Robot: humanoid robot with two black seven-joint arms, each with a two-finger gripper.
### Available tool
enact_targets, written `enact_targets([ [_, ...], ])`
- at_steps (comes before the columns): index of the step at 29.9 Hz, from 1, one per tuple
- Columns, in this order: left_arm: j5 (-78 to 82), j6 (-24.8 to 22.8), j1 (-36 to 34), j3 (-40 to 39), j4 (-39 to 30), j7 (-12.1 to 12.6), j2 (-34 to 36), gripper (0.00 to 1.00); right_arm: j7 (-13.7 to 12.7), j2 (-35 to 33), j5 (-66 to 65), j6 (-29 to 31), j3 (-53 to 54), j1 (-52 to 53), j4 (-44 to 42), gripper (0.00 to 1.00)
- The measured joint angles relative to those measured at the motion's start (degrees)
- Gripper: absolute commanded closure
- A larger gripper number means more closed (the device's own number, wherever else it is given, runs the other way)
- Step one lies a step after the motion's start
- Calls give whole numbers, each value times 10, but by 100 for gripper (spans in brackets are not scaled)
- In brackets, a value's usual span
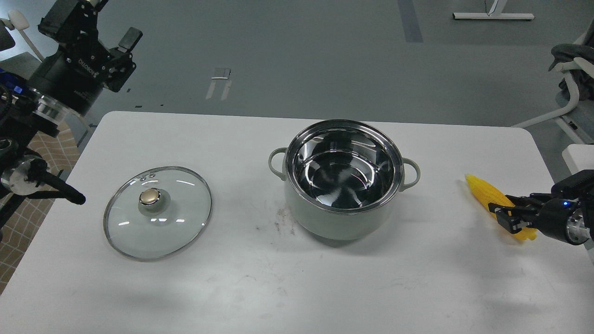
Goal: Open pot and put corn in
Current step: 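Lower the right gripper onto the yellow corn cob and grasp it, then lift the corn cob with the right gripper and move it over the pot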
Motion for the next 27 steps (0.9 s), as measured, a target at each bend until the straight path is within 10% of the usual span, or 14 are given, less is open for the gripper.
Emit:
enact_targets([
  [16,0,0,-1,-8,0,0,0,8,0,-102,43,53,-21,238,175,97],
  [27,-1,0,-1,-8,-7,0,9,8,0,103,148,66,-256,502,179,94],
])
